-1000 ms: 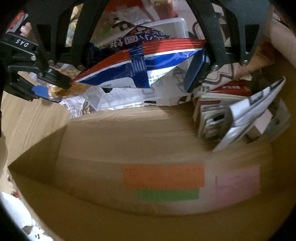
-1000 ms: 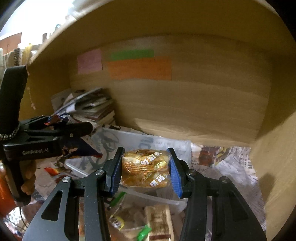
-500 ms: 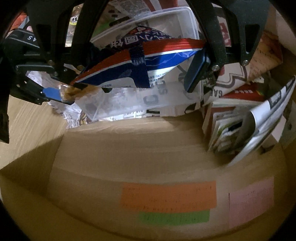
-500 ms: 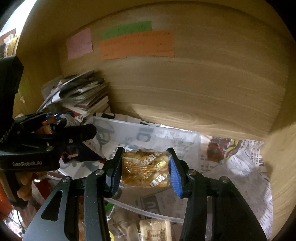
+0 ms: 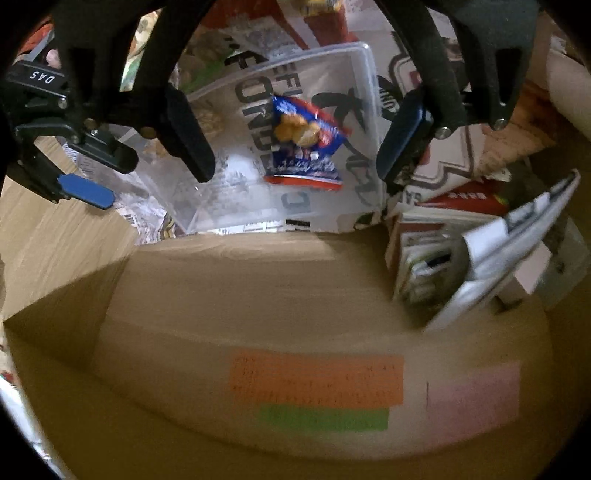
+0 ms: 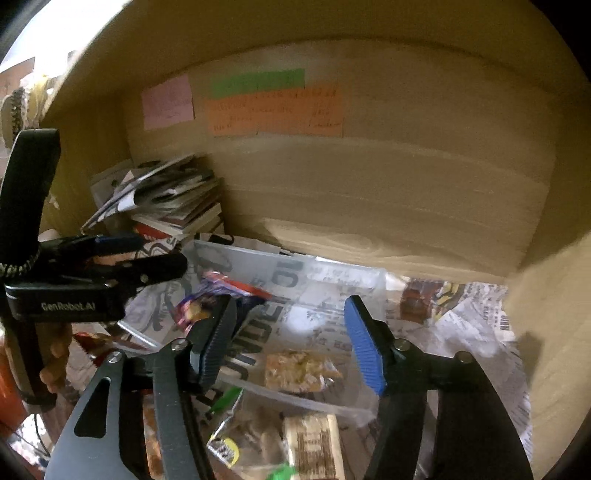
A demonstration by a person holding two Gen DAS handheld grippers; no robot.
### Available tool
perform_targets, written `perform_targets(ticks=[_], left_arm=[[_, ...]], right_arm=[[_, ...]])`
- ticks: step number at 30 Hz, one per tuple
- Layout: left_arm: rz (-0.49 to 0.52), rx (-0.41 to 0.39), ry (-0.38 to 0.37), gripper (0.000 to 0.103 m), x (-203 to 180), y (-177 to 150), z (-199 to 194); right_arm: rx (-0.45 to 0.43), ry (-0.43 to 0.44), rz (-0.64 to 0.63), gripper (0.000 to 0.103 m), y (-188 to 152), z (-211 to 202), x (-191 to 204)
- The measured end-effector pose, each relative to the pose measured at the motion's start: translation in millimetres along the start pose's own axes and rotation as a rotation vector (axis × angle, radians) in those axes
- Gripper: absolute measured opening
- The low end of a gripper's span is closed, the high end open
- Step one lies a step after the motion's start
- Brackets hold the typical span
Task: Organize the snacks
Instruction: 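Withdraw both open tools from the box back to the snack pile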
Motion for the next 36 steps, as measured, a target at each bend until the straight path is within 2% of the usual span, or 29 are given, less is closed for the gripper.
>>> perform_targets(ticks=[12,18,26,36], left_arm=[[0.027,-0.075,0.025,0.096,-3,-23,-66],[0.034,-0.073,0.057,0.098,3,-51,-87],[0.013,0.01,0.065,0.098,9,-103,-93],[0.025,0.147,0.095,0.098,12,-166,-76]], right_arm=[[-0.057,-0.049,0.015,0.076,-29,-54,2],[-0.045,-0.066,0.041,0.078,-53,-73,0],[-0.013,-0.083,0.072,0.08,-92,-89,0],[0.112,-0.102,0.125,0.08,-146,-74,-10]])
Point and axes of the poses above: each gripper's, at about its wrist camera, not at the fingertips, and z roughly the way its jaws point, x to its left, y to its top, the point moved 6 cm from there along z, roughly the way its jaws point, and after that the axes turned 7 degrees about z, right-handed, at the moved point
